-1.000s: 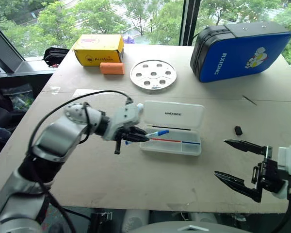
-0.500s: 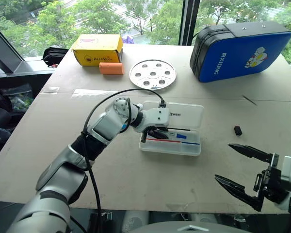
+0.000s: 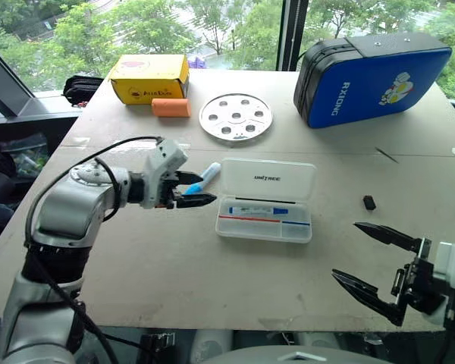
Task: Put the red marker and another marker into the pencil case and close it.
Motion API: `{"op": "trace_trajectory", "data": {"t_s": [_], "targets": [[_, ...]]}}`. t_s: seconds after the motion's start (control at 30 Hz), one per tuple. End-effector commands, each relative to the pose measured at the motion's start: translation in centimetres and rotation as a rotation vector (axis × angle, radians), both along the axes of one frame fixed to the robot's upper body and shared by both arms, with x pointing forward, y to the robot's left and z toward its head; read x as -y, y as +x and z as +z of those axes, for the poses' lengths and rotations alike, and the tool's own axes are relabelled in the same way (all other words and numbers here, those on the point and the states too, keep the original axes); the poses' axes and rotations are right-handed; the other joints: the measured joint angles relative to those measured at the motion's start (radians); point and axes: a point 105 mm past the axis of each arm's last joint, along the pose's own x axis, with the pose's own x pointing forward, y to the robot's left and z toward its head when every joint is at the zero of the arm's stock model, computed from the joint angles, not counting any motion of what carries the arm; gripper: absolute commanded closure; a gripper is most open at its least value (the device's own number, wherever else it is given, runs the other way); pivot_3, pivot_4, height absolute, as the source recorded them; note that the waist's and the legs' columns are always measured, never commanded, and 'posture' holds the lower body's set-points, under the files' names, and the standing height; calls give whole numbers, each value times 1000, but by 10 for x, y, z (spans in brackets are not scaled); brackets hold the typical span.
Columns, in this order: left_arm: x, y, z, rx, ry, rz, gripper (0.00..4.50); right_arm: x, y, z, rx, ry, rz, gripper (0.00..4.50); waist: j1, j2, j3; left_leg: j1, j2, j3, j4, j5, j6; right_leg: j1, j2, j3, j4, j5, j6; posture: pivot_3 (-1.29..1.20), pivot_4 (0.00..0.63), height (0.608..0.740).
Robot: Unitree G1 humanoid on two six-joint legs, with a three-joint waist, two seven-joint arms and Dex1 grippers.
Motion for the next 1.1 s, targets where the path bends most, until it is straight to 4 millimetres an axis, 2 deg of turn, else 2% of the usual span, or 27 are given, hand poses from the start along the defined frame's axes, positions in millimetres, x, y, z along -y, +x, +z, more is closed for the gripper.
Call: {"op": "trace_trajectory", "data": {"t_s": [0.03,0.13,0.27,0.37,0.43,0.53,0.6,0.7,0.77,0.83,0.9,1.03,1.1], "targets": [[-9,19,-5,93,48,114,881,-3,1,3,20,2,26,0,12,0,0,0,0,0,0,0,0,0,0,0,0,0,0,0,150,740],[-12,31,-18,110,100,156,881,-2,2,4,22,-2,24,0,15,-1,0,-1,-1,0,0,0,0,0,-2,0,-1,0,0,0,150,740],[-3,41,-38,86,124,143,881,-1,0,4,21,-10,16,0,14,0,-1,-1,-2,0,0,0,0,0,-1,0,-1,0,0,0,150,740],[1,43,-49,68,129,125,1571,-2,-2,5,19,-14,7,0,13,1,-2,-1,-2,0,0,0,0,1,-1,0,-1,0,0,0,150,740],[0,42,-51,64,133,111,2478,-1,-5,5,15,-17,-3,0,12,2,-3,0,-2,1,0,0,0,1,-1,0,-1,0,0,0,150,740],[-5,35,-44,70,109,74,3735,1,-6,3,9,-17,-11,0,11,2,-3,0,-2,1,0,0,0,1,-2,0,-1,0,0,0,150,740],[-9,26,-31,78,57,24,3782,1,-5,2,6,-15,-13,0,6,2,-3,0,-2,1,0,0,0,1,-1,0,-1,0,0,0,150,740],[-26,4,-22,44,70,-72,3782,3,-3,0,2,-13,-14,0,-3,2,-3,0,0,1,-1,0,0,0,-1,1,-1,0,0,0,150,740],[-35,-24,-13,-1,97,-225,3782,7,-3,-2,-7,-17,-16,0,-9,2,-3,0,1,1,-2,0,0,-1,0,1,-1,0,-1,0,150,740],[-27,-44,0,-17,115,-392,3782,13,-1,-5,-16,-24,-22,0,-9,2,-2,1,1,1,-2,0,0,0,-1,0,-1,0,-1,0,150,740],[-1,-50,6,8,101,-521,3782,15,0,-6,-18,-28,-27,0,11,2,-2,0,1,1,-2,0,0,-1,-1,0,-2,0,-1,0,150,740],[50,-49,5,91,106,-672,3782,15,0,-5,-20,-27,-29,0,34,3,-2,-1,-5,3,0,0,0,2,-7,0,-4,-2,-4,0,150,740],[66,-41,2,122,118,-688,3782,15,-1,-6,-23,-31,-28,0,31,2,-2,-1,-5,4,0,0,0,2,-7,1,-4,-1,-2,0,150,740]]}}
